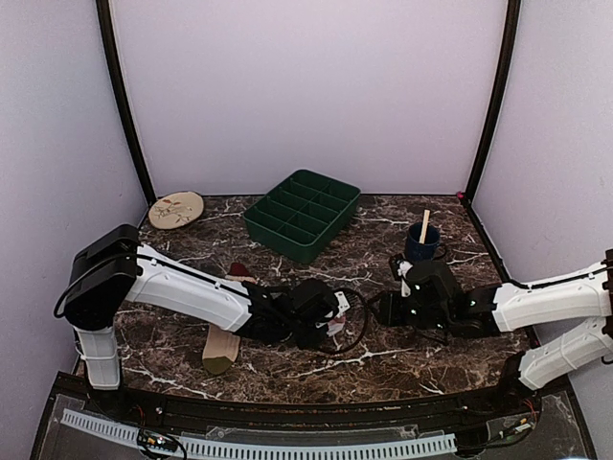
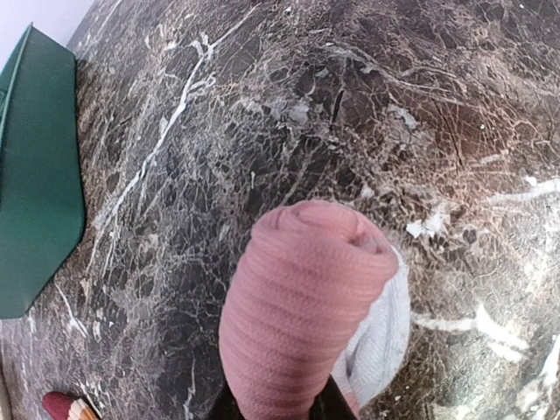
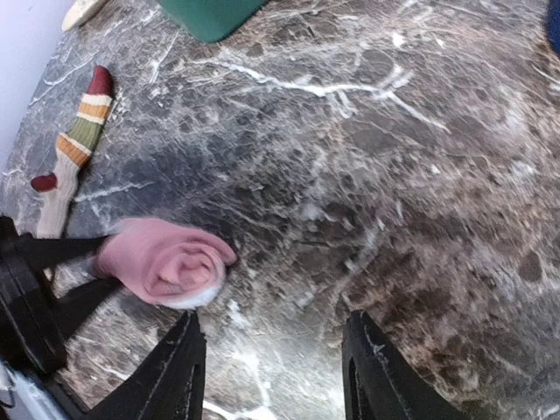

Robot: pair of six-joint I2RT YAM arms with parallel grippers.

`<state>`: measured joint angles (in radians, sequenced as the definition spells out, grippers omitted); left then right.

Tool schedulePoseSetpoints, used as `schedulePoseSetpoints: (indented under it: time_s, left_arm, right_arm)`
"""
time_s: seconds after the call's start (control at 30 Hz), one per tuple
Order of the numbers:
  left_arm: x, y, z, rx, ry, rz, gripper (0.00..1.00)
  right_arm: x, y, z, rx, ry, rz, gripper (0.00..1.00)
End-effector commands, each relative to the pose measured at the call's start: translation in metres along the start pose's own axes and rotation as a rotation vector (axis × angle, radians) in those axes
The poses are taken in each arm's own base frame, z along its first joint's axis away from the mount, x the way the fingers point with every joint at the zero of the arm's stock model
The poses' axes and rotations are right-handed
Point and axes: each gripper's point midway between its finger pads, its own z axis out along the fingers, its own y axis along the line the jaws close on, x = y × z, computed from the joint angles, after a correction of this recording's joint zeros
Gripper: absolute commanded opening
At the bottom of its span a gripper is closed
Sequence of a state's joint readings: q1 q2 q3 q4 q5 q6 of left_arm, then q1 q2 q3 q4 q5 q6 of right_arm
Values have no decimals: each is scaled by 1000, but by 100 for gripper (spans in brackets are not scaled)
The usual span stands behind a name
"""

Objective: Roll the socks
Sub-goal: Roll the sock at the center of the board.

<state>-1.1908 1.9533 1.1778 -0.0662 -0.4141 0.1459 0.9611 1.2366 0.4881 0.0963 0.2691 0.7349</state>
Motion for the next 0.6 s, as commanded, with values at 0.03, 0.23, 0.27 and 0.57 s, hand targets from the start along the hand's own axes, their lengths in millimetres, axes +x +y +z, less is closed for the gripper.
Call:
schedulePoseSetpoints:
  time_s: [0.03,0.23,0.27,0.57]
  left_arm:
    - [62,-28,14,33,131,208,0]
    - [58,-49,8,80,35,382,0]
    - [59,-51,6,88,21,417,0]
    - [63,-64,6,113,-61,573,0]
  right_arm:
    - [-23,25,7,-130,110,41,51]
    - [-46,32,16,-238,223,57,53]
    - [-49,33,17,-261,249,61,53]
    - [-21,44,33,-406,473,13,56]
